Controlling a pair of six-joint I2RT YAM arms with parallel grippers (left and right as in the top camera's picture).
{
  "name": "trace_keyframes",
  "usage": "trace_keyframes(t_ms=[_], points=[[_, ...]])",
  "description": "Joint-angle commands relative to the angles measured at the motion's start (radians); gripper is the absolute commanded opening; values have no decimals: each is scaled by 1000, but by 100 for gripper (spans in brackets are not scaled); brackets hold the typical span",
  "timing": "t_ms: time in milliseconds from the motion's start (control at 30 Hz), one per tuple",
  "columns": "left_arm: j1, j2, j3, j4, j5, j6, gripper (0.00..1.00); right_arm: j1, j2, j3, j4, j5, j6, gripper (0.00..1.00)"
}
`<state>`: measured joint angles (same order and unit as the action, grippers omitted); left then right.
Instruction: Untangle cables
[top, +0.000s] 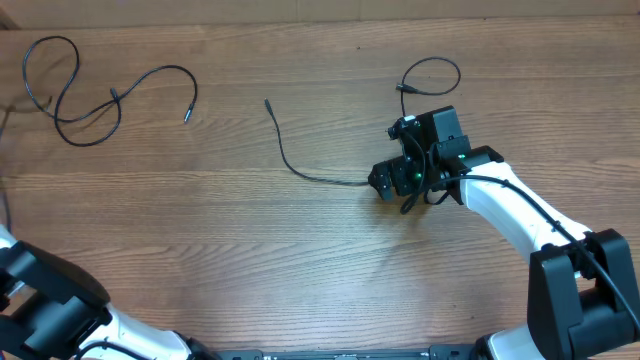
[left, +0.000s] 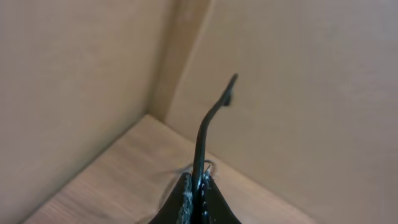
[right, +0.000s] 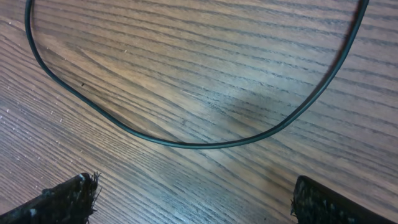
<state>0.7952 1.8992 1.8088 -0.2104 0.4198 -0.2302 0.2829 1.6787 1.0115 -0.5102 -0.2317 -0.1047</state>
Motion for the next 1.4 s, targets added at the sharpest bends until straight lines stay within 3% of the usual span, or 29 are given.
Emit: trace_keyframes(t_ms=[0,233,433,567,833,1100,1167,1367], points=[[11,-5,150,-31,-3,-53,4,-3,7,3,4,-5,2,100],[52,-7,315,-353,-49,29,4,-3,7,3,4,-5,2,100],[56,-6,304,-642,-452,-18,4,-3,7,3,4,-5,2,100],[56,5,284,-712,-563,-17,4,-3,7,3,4,-5,2,100],[54,89,239,-747,-535,-18,5,-3,7,3,4,-5,2,100],[54,131,239,-789,-308,-9,6,-3,7,3,4,-5,2,100],[53,132,239,-810,-322,-9,16,-3,7,3,4,-5,2,100],[54,133,238,-856,-397,26,18,-3,7,3,4,-5,2,100]])
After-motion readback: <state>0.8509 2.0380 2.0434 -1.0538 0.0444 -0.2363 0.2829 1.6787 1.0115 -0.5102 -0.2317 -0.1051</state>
